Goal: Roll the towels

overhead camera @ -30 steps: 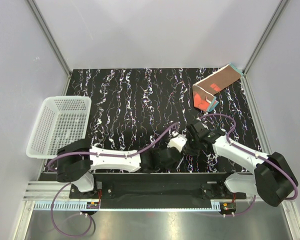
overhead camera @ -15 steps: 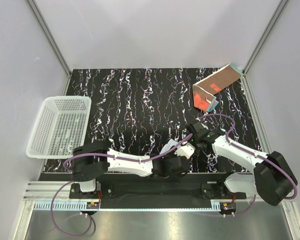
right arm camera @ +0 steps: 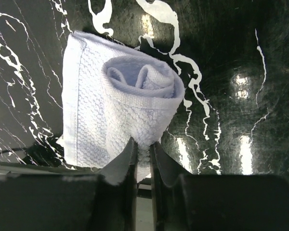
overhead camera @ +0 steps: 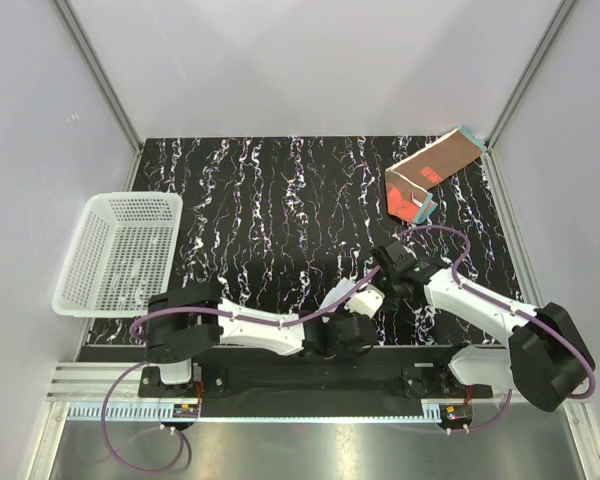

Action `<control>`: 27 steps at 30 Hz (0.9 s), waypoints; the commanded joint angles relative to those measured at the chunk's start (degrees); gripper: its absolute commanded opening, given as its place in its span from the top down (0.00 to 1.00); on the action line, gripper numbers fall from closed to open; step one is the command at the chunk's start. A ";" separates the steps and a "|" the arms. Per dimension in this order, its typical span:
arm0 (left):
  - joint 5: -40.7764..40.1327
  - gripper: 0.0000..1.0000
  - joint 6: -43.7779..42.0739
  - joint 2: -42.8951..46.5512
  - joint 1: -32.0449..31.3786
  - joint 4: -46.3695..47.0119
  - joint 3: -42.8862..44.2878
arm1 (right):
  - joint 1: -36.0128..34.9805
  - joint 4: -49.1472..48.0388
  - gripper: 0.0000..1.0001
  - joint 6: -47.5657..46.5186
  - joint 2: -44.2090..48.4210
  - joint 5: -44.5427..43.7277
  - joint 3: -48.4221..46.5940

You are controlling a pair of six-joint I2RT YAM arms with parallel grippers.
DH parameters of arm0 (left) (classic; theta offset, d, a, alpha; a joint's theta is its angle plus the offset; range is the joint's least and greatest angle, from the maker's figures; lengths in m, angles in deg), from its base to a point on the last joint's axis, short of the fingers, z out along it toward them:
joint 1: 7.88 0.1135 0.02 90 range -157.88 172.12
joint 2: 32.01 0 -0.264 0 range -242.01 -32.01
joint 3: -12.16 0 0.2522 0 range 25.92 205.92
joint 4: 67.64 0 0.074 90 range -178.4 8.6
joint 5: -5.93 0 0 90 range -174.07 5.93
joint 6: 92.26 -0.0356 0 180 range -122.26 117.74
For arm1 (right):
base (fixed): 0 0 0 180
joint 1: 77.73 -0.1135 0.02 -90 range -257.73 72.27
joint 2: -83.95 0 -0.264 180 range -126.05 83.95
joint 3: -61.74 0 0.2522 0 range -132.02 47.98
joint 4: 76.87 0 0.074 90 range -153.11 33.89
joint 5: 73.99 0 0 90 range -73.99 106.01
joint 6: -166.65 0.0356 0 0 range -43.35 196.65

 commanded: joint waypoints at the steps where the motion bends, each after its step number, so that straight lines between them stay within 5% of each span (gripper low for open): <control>1: 0.77 0.86 1.34 -0.86 -0.05 0.08 -2.78 | -0.84 3.55 0.67 -0.55 1.54 -0.33 -3.50; 5: 3.05 0.89 1.43 0.98 0.30 2.45 -4.97 | 0.04 7.76 0.37 -2.39 2.60 -4.80 -6.40; 8: 6.92 0.90 2.13 2.73 1.62 5.53 -7.61 | 2.67 9.27 0.26 -3.89 5.23 -5.87 -8.42; 15: 21.20 0.92 4.94 9.15 8.28 17.36 -16.22 | 3.47 5.50 0.21 -4.16 14.37 -4.82 -9.31; 21: 38.54 0.92 10.39 10.74 16.81 31.87 -23.78 | 3.47 -4.77 0.18 -1.00 18.24 2.99 -0.62; 27: 45.14 0.94 15.91 9.60 21.73 40.32 -28.43 | 3.56 -16.29 0.19 4.45 19.56 7.66 9.05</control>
